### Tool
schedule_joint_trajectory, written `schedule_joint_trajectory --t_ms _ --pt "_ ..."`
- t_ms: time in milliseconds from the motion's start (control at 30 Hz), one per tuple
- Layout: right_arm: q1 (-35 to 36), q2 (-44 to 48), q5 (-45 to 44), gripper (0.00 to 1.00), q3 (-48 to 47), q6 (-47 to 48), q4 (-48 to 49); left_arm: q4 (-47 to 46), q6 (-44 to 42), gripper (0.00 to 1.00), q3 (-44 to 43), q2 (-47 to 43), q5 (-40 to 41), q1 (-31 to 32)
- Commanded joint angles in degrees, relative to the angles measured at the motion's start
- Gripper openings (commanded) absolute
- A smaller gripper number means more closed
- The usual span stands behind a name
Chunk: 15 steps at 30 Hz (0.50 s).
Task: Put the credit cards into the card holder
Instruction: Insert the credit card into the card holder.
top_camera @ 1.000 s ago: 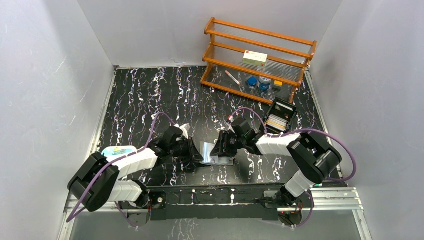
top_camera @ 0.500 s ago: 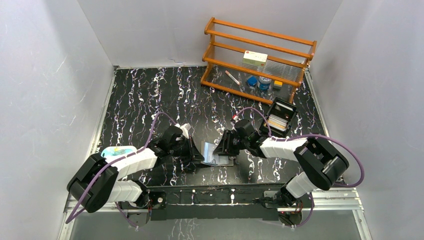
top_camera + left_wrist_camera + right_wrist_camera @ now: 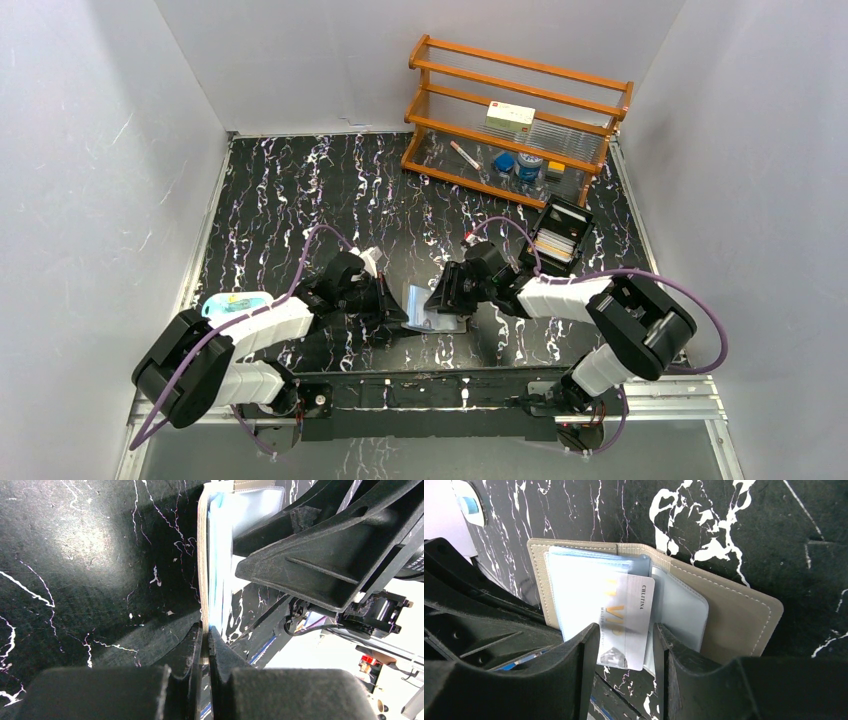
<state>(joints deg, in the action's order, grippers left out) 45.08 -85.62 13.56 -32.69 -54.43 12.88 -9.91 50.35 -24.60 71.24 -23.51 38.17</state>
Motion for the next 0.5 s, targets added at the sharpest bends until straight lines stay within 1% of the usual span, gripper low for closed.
schedule_joint_trajectory --t_ms 0,67,267,333,467 --pt "1.0 -1.7 -1.4 0.52 -1.5 -1.3 1.0 0.9 -0.5 0.00 0.3 -1.8 -1.2 0.4" --pt "1.4 -1.9 -0.9 0.50 -1.4 -1.5 2.9 0.8 -0.5 0.00 0.3 -1.8 -1.1 0.3" --pt "2.1 0.8 0.0 0.38 -0.1 -1.3 8.6 1.4 -0.7 0.00 -0.1 -1.1 -1.9 0.3" --pt "2.1 0.9 1.8 0.36 0.5 -1.2 10.9 2.4 -1.1 0.00 -0.3 -1.3 -2.4 0.3" --pt "2.4 -1.7 4.5 0.35 1.0 -1.5 12.3 2.8 -1.4 0.00 -0.5 -1.5 -3.6 0.3"
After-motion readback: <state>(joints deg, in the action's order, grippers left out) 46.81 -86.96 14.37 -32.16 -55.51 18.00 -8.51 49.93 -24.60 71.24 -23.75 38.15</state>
